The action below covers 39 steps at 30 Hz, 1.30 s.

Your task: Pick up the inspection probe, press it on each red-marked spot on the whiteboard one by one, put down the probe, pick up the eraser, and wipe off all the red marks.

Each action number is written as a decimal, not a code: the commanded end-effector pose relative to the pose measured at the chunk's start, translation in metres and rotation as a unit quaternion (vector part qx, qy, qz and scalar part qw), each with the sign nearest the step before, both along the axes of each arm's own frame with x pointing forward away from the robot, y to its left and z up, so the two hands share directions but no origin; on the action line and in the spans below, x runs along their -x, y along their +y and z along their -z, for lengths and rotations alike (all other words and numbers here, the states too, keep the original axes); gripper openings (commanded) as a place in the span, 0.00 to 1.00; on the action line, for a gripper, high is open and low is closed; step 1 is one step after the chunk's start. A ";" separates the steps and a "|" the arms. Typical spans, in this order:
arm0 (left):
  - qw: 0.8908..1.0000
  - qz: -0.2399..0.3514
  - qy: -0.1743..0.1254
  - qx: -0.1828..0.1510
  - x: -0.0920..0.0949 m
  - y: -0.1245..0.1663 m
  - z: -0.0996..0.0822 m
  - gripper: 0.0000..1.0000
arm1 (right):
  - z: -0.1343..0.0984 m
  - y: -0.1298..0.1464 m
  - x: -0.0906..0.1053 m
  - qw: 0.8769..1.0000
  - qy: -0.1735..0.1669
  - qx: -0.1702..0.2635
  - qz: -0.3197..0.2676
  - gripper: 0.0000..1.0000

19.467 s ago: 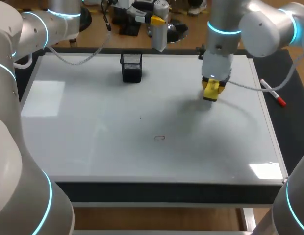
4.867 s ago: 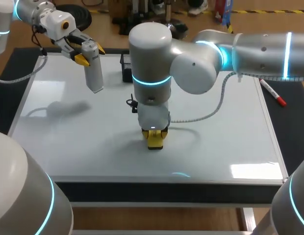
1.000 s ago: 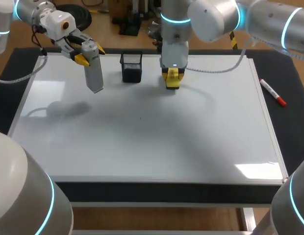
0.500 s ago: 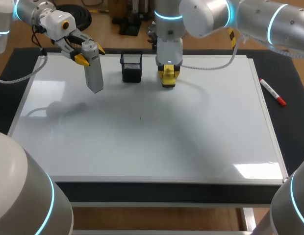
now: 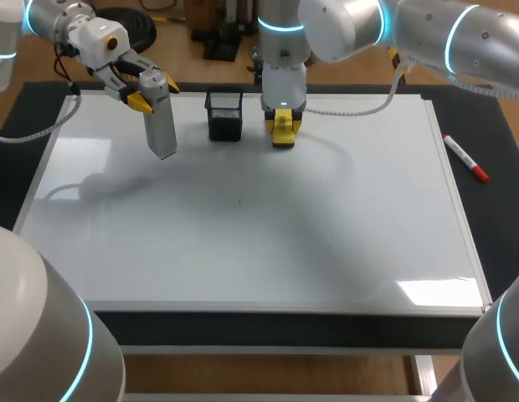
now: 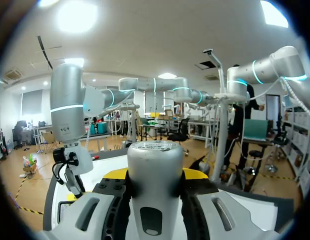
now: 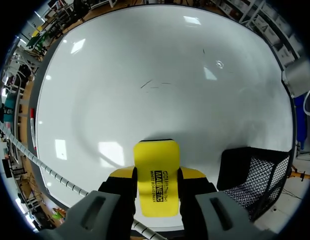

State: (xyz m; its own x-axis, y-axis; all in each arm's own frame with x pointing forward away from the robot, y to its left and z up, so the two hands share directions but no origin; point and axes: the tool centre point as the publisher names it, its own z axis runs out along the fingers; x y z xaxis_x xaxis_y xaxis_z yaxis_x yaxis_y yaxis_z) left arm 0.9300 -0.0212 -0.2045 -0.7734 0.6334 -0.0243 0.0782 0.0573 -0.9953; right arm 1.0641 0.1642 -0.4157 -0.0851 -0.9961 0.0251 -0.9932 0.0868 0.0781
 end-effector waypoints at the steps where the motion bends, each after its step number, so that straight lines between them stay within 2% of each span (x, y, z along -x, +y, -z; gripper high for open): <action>1: 1.000 0.002 0.000 0.000 -0.001 0.001 0.000 0.00 | 0.001 0.000 -0.004 1.000 0.001 0.001 0.001 0.00; 8: 1.000 0.002 0.000 0.000 -0.001 0.001 0.000 0.00 | 0.003 -0.001 -0.003 1.000 0.000 0.006 0.004 0.00; 9: 1.000 0.002 0.000 0.000 -0.001 0.001 0.000 0.00 | 0.003 -0.001 -0.003 1.000 0.001 0.007 0.005 0.05; 10: 1.000 0.002 0.000 0.000 -0.001 0.001 0.000 0.00 | 0.003 -0.002 -0.002 1.000 0.001 0.008 0.006 0.34; 11: 1.000 0.002 0.000 0.000 -0.001 0.001 0.000 0.00 | 0.003 -0.003 -0.002 1.000 0.001 0.008 0.007 0.58; 12: 1.000 0.002 0.000 0.000 -0.001 0.001 0.000 0.00 | 0.003 -0.003 -0.001 1.000 0.001 0.008 0.008 1.00; 22: 1.000 0.002 0.000 0.000 -0.001 0.001 0.000 0.00 | -0.005 -0.016 0.004 0.999 -0.010 0.013 0.034 1.00; 28: 1.000 0.002 0.000 0.000 -0.001 0.001 0.000 0.00 | -0.012 -0.027 0.006 0.997 -0.011 0.003 0.077 1.00; 34: 1.000 0.002 0.000 0.000 -0.001 0.001 0.000 0.00 | -0.026 -0.041 0.008 0.985 -0.014 -0.037 0.165 1.00; 39: 1.000 0.002 0.000 0.000 -0.001 0.001 0.000 0.00 | -0.040 -0.054 0.009 0.966 -0.021 -0.082 0.245 1.00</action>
State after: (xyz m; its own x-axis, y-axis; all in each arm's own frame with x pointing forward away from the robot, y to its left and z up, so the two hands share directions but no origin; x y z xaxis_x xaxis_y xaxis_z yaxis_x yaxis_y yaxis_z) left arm 0.9300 -0.0212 -0.2045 -0.7734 0.6334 -0.0243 0.0782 0.0573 -0.9953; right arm 1.0663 0.1252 -0.3873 -0.5082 -0.8593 -0.0578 -0.8597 0.5022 0.0931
